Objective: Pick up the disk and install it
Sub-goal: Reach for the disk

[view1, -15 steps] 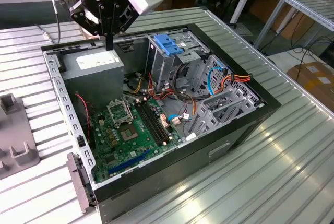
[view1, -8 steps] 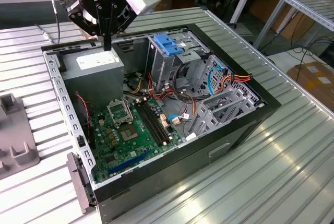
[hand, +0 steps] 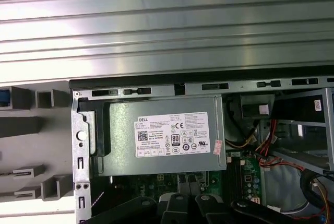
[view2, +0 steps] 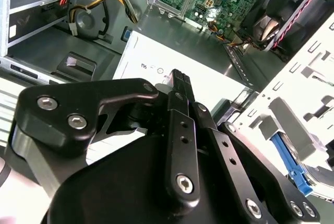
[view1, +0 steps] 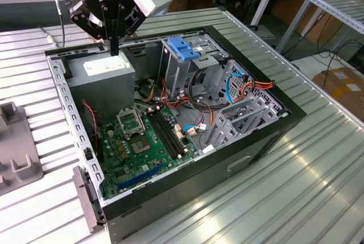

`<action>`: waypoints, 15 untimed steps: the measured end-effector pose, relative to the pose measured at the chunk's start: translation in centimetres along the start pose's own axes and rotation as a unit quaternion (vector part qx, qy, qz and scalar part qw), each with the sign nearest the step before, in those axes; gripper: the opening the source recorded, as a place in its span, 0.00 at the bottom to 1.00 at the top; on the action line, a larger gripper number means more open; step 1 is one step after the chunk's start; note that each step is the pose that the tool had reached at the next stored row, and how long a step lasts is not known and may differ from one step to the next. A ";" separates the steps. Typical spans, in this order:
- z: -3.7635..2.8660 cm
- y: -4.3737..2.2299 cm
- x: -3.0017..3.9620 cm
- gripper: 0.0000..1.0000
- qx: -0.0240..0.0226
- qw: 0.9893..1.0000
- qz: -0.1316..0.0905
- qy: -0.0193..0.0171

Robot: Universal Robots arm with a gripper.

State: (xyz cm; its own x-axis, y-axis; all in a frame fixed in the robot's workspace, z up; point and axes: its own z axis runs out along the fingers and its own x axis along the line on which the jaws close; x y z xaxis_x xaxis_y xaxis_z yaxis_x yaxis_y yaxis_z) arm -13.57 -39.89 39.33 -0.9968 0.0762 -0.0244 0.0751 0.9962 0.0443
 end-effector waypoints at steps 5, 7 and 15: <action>0.00 -0.01 0.13 0.10 0.000 1.000 0.000 0.000; 0.00 -0.01 0.17 0.10 0.000 1.000 0.000 0.000; -0.01 -0.04 0.50 0.10 0.000 1.000 0.000 0.000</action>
State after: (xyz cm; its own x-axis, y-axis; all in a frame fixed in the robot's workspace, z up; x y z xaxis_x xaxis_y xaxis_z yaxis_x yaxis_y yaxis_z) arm -14.07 -39.89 39.33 -0.9968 0.0762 -0.0245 0.0750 0.9962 0.0444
